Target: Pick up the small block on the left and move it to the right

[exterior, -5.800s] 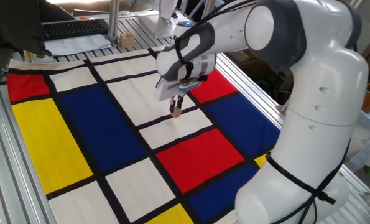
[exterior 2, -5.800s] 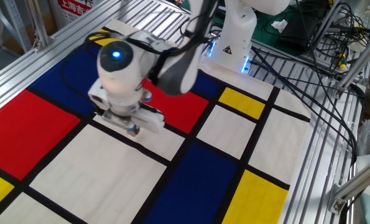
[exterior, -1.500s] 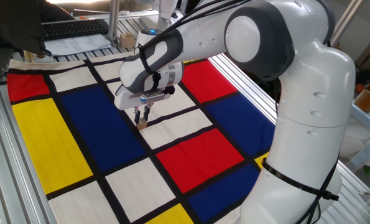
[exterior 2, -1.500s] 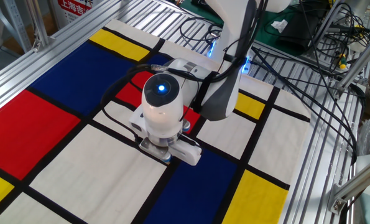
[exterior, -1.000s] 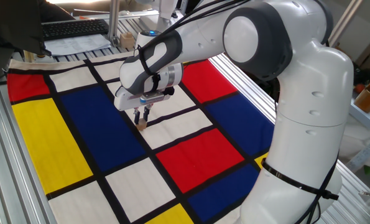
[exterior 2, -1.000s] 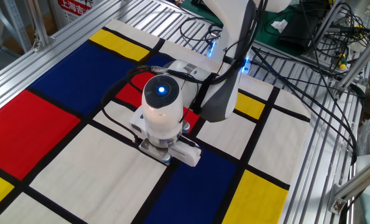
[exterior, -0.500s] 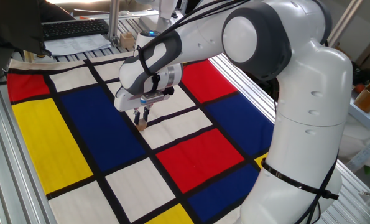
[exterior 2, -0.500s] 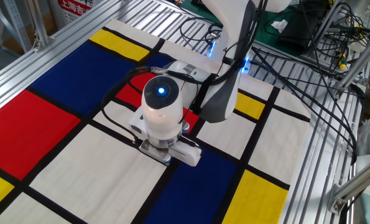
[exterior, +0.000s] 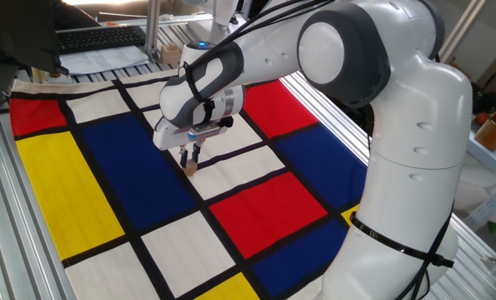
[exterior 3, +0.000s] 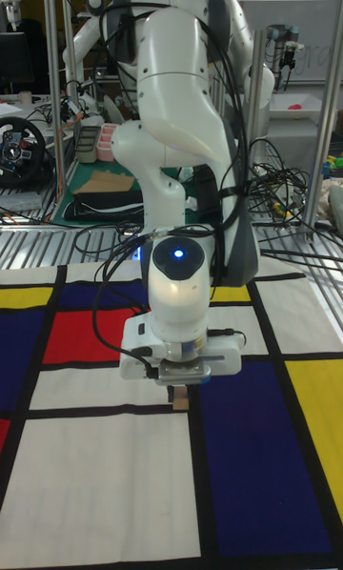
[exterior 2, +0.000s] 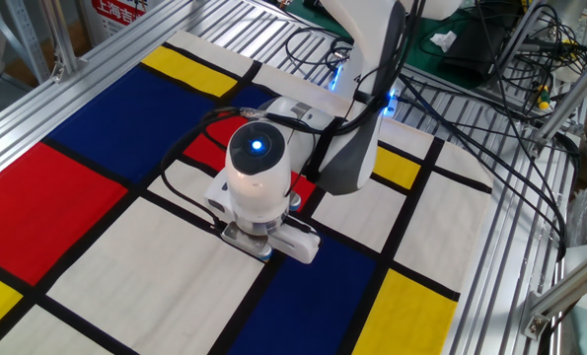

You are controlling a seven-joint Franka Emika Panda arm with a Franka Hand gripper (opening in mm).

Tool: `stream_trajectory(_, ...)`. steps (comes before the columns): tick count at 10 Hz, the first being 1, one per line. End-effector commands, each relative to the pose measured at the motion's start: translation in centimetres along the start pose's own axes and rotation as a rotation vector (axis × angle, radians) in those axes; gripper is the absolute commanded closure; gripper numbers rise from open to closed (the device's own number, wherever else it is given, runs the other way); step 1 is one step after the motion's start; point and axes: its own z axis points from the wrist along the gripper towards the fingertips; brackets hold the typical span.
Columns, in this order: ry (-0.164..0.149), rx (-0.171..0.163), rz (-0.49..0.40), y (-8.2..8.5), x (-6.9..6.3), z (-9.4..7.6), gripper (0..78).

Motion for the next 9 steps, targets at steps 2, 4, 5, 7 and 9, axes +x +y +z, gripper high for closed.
stream_trajectory(2,-0.005,0.000,0.000,-0.01,-0.16,-0.15,76.4)
stream_trajectory(4,-0.004,0.002,0.000,-0.01,-0.16,-0.15,76.4)
stream_trajectory(5,-0.003,0.001,0.000,-0.01,-0.16,-0.15,76.4)
stream_trajectory(7,-0.003,0.001,-0.001,-0.01,-0.16,-0.15,76.4)
stream_trajectory(9,-0.003,0.009,-0.006,0.00,-0.16,-0.14,76.4)
